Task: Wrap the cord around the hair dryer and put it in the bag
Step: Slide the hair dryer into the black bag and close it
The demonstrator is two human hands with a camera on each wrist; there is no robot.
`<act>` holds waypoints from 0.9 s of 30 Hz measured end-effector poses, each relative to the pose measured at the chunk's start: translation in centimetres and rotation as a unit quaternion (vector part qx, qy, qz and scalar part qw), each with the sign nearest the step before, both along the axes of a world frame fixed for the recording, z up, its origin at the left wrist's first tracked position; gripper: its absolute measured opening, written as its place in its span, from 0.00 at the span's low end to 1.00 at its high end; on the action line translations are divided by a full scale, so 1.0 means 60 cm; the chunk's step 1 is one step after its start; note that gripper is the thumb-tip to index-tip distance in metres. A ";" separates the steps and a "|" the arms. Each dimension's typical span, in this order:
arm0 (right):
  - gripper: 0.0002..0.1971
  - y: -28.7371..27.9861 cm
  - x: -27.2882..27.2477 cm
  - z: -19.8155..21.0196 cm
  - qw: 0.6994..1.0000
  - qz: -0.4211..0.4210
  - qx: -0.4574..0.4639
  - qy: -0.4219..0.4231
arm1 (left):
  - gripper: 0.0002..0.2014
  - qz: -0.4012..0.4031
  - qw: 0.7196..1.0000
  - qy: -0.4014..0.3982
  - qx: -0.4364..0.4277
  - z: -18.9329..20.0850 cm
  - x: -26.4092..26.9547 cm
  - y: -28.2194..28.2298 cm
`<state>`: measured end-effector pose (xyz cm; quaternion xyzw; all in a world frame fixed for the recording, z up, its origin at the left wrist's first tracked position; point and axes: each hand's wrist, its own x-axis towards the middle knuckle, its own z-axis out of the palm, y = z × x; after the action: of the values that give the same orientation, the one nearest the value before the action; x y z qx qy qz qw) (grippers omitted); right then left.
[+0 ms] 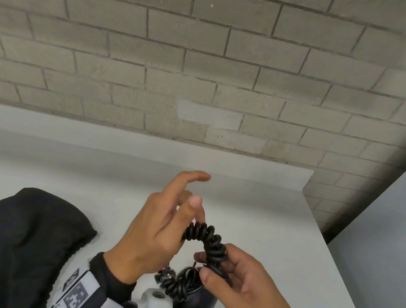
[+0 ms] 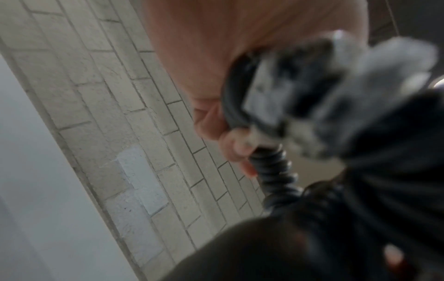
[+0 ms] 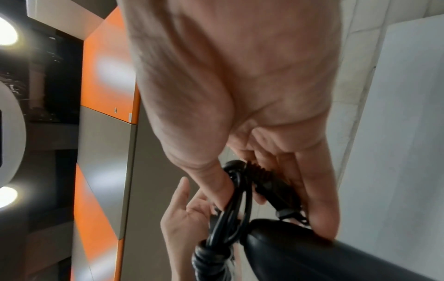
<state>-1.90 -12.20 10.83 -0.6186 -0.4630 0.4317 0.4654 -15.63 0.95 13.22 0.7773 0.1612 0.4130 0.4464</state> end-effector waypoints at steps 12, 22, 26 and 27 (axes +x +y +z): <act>0.28 0.007 -0.012 -0.010 0.989 -0.008 -0.028 0.147 | 0.20 0.014 0.984 -0.077 -0.161 0.024 0.020 -0.016; 0.06 0.027 -0.023 -0.024 0.936 -0.206 0.135 0.251 | 0.16 -0.001 0.969 -0.061 -0.240 0.008 0.034 -0.027; 0.04 0.035 -0.013 -0.044 0.890 -0.294 0.206 0.282 | 0.20 -0.034 0.955 0.089 -0.281 -0.036 0.014 -0.019; 0.11 0.036 -0.014 -0.044 0.884 -0.308 0.215 0.279 | 0.21 -0.059 0.942 0.141 -0.300 -0.049 0.010 -0.021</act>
<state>-2.75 -10.05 8.20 -0.4685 -0.1816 0.3112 0.8066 -15.05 -0.30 10.26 0.6657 0.2928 0.2049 0.6551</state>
